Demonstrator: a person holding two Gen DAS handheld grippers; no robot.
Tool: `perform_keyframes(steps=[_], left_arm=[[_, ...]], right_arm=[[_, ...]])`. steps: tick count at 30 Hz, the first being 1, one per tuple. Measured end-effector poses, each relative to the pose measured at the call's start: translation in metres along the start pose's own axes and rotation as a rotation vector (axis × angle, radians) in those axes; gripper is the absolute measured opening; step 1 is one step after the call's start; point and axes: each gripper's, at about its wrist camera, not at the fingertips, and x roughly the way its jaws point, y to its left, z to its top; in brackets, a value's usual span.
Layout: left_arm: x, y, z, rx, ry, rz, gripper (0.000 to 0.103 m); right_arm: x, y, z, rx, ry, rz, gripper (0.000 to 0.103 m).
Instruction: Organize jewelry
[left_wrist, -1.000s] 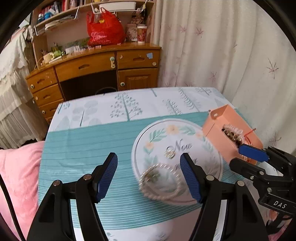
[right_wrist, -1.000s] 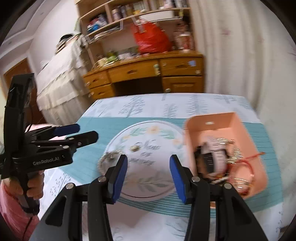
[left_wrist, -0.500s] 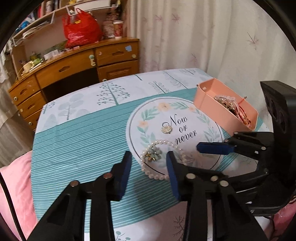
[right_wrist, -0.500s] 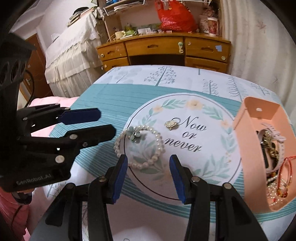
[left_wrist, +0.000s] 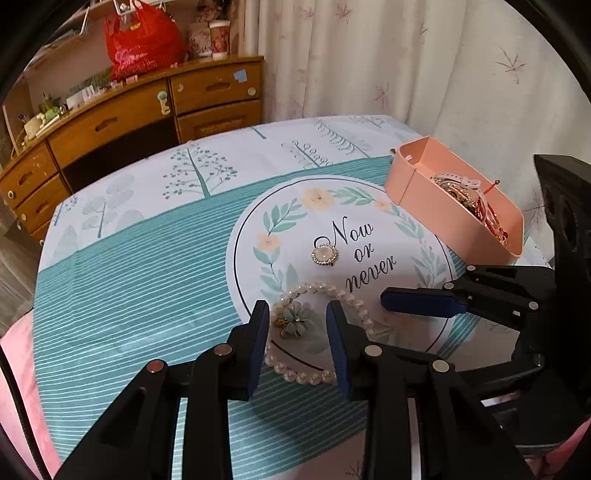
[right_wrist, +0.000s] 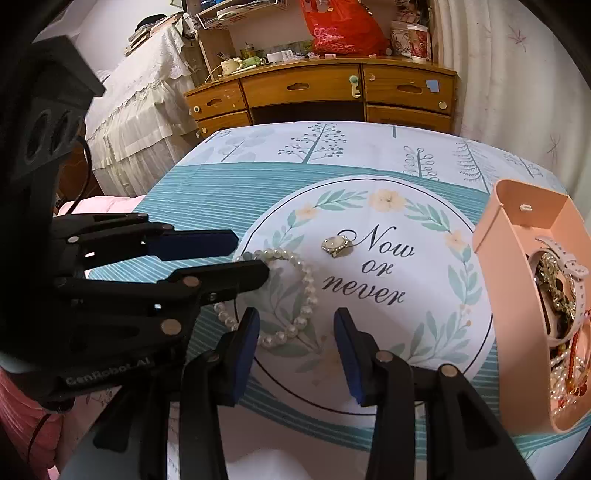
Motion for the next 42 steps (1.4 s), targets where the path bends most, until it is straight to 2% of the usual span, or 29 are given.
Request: perform_keyframes(steps=[4, 5, 10, 12, 14, 16, 18, 20, 21, 26, 32, 42], left_arm=[[0.009, 0.000, 0.002, 0.003, 0.018, 0.020, 0.019], [0.010, -0.001, 0.001, 0.008, 0.022, 0.018, 0.012], [0.010, -0.001, 0.000, 0.007, 0.013, 0.007, 0.012], [0.009, 0.003, 0.000, -0.018, 0.011, -0.015, 0.008], [0.006, 0.008, 0.002, -0.040, 0.005, -0.033, 0.008], [0.000, 0.011, 0.004, -0.047, -0.008, -0.015, 0.008], [-0.005, 0.015, 0.005, -0.053, -0.020, -0.005, 0.008], [-0.009, 0.017, 0.006, -0.062, -0.029, 0.006, 0.008], [-0.012, 0.018, 0.007, -0.067, -0.034, 0.012, 0.008], [-0.020, 0.024, 0.009, -0.076, -0.053, 0.038, 0.008], [-0.031, 0.036, 0.010, -0.120, -0.068, 0.019, 0.008], [-0.052, 0.035, 0.012, -0.128, -0.110, 0.039, 0.008]], right_arm=[[0.002, 0.005, 0.001, -0.035, 0.001, -0.032, 0.042], [0.003, 0.007, 0.002, -0.041, 0.003, -0.040, 0.042], [0.006, 0.012, 0.005, -0.074, 0.007, -0.081, 0.042], [0.008, 0.014, 0.006, -0.084, 0.008, -0.096, 0.042], [0.010, 0.016, 0.007, -0.095, 0.010, -0.115, 0.042], [0.012, 0.019, 0.007, -0.110, 0.006, -0.140, 0.040], [0.013, 0.022, 0.007, -0.127, -0.003, -0.149, 0.034], [0.014, 0.023, 0.007, -0.140, -0.009, -0.140, 0.021], [0.013, 0.023, 0.008, -0.141, -0.010, -0.143, 0.009], [0.013, 0.021, 0.009, -0.126, -0.006, -0.130, 0.007], [0.007, 0.011, 0.009, -0.083, 0.008, -0.115, 0.007], [-0.037, -0.001, 0.017, -0.043, -0.080, -0.073, 0.007]])
